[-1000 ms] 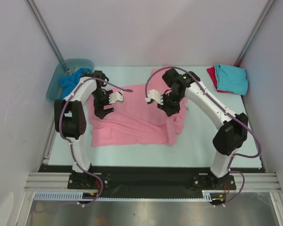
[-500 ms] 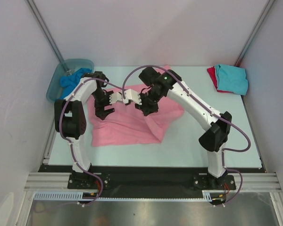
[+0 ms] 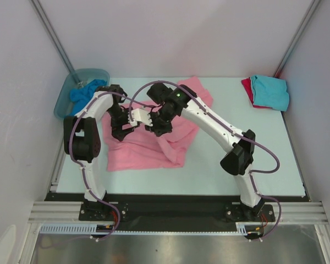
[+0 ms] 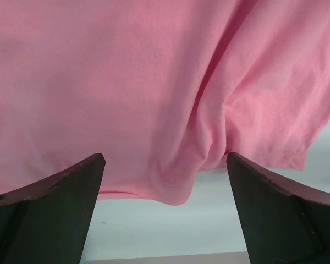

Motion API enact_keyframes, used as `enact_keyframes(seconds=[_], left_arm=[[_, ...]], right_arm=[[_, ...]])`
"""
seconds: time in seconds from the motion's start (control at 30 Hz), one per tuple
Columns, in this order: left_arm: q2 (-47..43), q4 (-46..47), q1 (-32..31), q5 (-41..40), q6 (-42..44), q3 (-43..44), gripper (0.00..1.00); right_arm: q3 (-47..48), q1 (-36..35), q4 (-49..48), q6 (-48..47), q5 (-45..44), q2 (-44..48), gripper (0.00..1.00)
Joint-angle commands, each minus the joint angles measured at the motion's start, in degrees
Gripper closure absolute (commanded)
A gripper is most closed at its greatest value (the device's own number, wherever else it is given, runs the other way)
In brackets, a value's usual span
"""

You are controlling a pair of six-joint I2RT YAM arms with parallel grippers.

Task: Fold and stack the t-shirts
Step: Flatten the tshirt out

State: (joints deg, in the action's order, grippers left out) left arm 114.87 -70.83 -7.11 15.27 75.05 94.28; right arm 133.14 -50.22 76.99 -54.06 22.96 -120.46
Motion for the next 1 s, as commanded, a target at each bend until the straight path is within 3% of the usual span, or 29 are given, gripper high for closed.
enact_keyframes(seconds=[0.0,0.3,0.43,0.67,0.73,0.97], left_arm=[[-2.5,0.3,0.2,2.2,1.0,-0.7,0.0],[-2.1,0.3,0.3,1.4,1.0,-0.6,0.0],[-1.2,0.5,0.5,1.3,1.4,0.2,0.0],[3.0,-0.4,0.2,2.5,0.9,6.2,0.0],[3.2,-0.5,-0.2,2.0,1.2,6.6,0.0],[3.2,-0.8,-0.3,-0.2,2.6,7.3,0.0]], right_arm=[[-4.5,3.6,6.1,-0.3,-1.9,2.6,1.0],[-17.2,17.5,9.9,2.7,-7.4,16.6,1.0],[-36.4,27.9,9.8,-1.1,-16.9,33.2,1.0],[-61.1,43.0,7.8,2.5,-18.5,36.5,1.0],[-64.5,43.4,7.1,3.1,-15.5,37.1,1.0],[-64.8,33.6,8.2,2.2,-9.4,34.8,1.0]])
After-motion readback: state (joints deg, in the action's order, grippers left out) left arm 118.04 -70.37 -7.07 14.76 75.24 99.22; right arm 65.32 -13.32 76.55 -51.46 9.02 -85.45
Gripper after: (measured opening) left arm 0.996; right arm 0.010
